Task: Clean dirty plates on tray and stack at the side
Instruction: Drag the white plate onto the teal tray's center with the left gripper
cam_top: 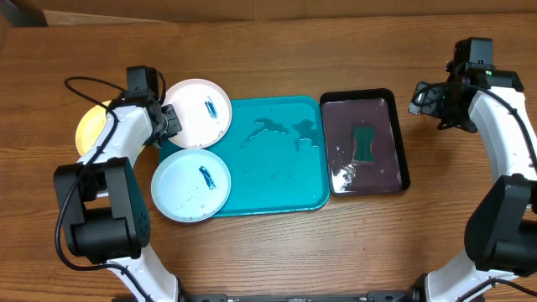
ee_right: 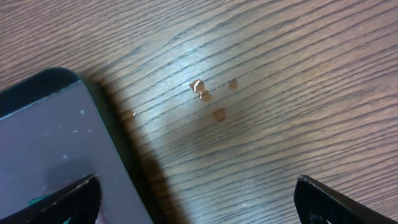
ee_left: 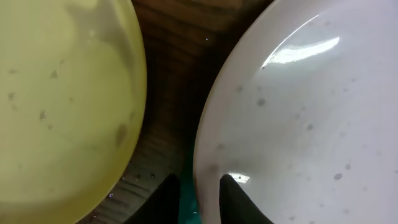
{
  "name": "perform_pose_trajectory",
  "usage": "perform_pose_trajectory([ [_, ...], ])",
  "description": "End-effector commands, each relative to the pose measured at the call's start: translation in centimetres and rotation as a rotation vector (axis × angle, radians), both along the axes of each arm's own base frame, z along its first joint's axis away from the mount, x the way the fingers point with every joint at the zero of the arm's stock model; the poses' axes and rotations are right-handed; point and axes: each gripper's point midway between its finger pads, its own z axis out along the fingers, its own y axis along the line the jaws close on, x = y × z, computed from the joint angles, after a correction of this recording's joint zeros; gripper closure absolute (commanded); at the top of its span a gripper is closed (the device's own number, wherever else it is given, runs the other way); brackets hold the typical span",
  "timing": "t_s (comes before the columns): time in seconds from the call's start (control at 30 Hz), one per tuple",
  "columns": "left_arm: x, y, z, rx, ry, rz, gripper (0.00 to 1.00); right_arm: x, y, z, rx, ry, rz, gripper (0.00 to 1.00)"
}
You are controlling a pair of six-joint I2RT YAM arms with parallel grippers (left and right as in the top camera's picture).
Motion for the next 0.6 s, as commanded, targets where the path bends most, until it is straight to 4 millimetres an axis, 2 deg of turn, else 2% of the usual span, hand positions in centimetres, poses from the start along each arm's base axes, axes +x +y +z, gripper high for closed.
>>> perform_pose_trajectory([
  [0.0, -0.2, -0.2, -0.6, -0.012, 0.006, -0.007, 0.8, 0.4, 0.0, 0.4, 0.003, -0.015, 0.002, 0.0],
  [0.23, 0.0, -0.9, -0.6, -0.046, -0.002, -0.02, 0.96, 0.5, 0.0, 0.4, 0.003, -0.016, 0.002, 0.0],
  [0.37, 0.0, -1.8, -0.6, -0.096, -0.005, -0.037, 0.96, 0.4, 0.0, 0.4, 0.003, -0.015, 0.002, 0.0],
  [0.57, -0.3, -4.7, -0.6, -0.256, 0.001, -0.087, 0.96, 0.4, 0.0, 0.4, 0.003, -0.015, 0.002, 0.0],
])
